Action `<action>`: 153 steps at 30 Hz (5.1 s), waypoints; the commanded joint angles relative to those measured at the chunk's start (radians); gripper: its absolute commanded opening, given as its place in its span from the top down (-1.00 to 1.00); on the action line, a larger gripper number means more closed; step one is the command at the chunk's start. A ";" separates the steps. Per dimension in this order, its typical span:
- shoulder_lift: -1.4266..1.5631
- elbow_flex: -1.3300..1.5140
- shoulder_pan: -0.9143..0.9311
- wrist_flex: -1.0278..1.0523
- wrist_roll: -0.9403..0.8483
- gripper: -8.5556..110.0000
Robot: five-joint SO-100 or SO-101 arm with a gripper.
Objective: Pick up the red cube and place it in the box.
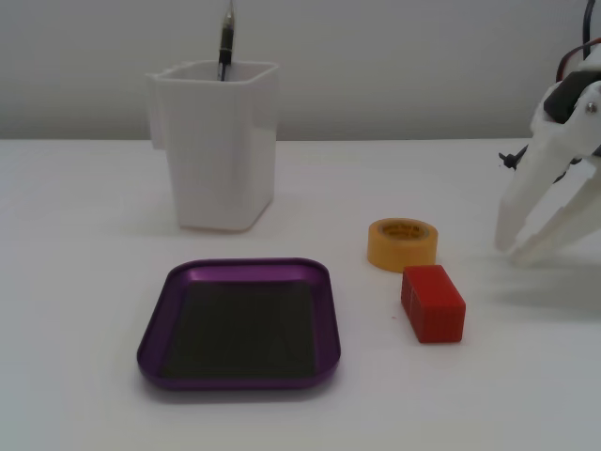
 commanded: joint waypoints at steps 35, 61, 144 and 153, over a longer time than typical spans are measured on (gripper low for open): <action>-0.640 -0.658 -0.014 -0.091 -0.005 0.66; -1.743 -1.367 -0.141 0.169 0.080 0.33; -2.025 -1.546 0.023 -0.350 -0.002 0.86; -2.006 -1.557 0.017 -0.321 0.002 0.64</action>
